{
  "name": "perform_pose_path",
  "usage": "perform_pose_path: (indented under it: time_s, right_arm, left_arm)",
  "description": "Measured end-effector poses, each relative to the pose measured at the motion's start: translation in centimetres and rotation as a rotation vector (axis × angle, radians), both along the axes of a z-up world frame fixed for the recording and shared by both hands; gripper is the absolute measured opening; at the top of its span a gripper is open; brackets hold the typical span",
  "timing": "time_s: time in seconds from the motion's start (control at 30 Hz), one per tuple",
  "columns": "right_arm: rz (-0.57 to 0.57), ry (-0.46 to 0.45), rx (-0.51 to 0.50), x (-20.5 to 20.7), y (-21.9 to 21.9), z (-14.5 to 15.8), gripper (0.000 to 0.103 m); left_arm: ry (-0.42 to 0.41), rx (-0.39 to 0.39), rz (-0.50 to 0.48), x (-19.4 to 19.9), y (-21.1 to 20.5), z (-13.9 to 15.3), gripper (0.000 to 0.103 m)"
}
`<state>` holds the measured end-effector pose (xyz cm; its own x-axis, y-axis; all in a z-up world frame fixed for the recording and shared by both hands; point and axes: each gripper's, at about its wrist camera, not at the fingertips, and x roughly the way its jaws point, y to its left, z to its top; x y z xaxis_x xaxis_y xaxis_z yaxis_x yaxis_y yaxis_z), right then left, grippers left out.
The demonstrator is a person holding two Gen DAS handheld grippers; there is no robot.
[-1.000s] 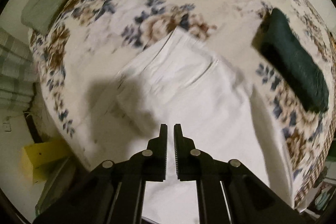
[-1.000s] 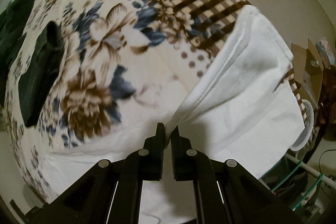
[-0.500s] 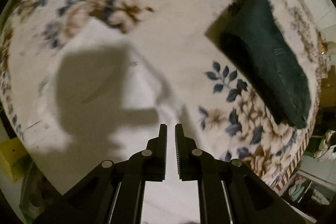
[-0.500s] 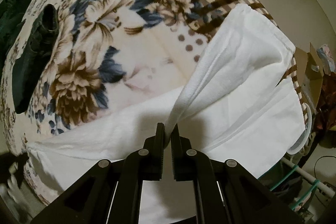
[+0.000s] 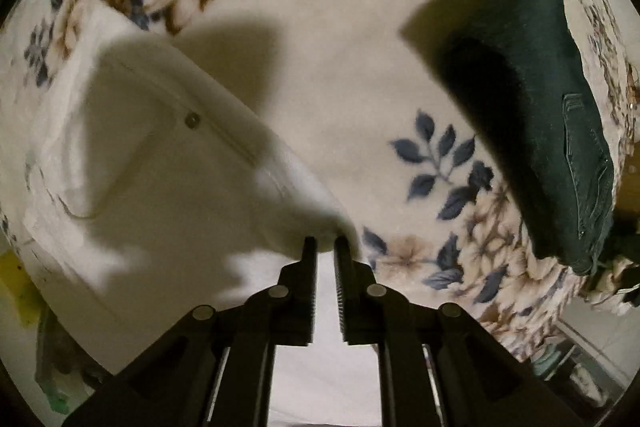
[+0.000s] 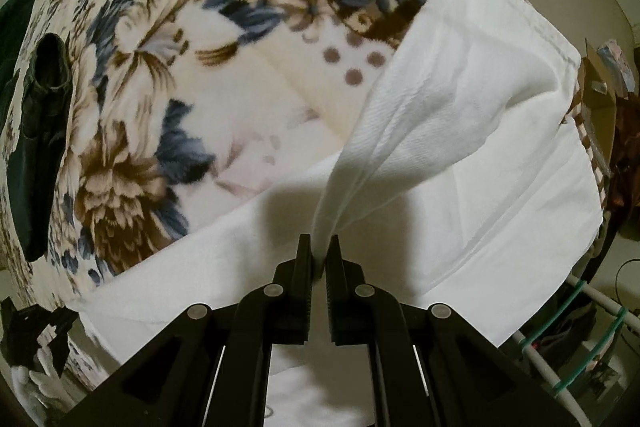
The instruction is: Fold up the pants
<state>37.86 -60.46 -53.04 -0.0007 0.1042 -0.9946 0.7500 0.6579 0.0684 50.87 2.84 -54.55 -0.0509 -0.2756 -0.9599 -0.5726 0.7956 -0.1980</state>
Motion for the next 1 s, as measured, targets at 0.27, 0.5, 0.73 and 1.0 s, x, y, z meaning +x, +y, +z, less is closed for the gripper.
perform_pose_path:
  time_s: [0.27,0.5,0.73,1.0]
  right_arm:
    - [0.011,0.011,-0.013,1.0,0.2,-0.3,0.006]
    - [0.009,0.028,-0.021,1.4,0.7,-1.0,0.006]
    - [0.004,0.003,-0.018,1.3,1.3,-0.9,0.006]
    - [0.018,-0.010,-0.015,0.9,1.2,0.1,0.006]
  left_arm:
    - [-0.093,-0.014,0.051,0.9,0.9,1.5,0.018]
    - [-0.029,0.057,-0.023,3.2,-0.1,-1.8,0.021]
    - [-0.104,0.147,-0.098,2.6,-1.6,-1.3,0.001]
    - [-0.077,-0.051,0.066,-1.1,0.8,-1.9,0.005]
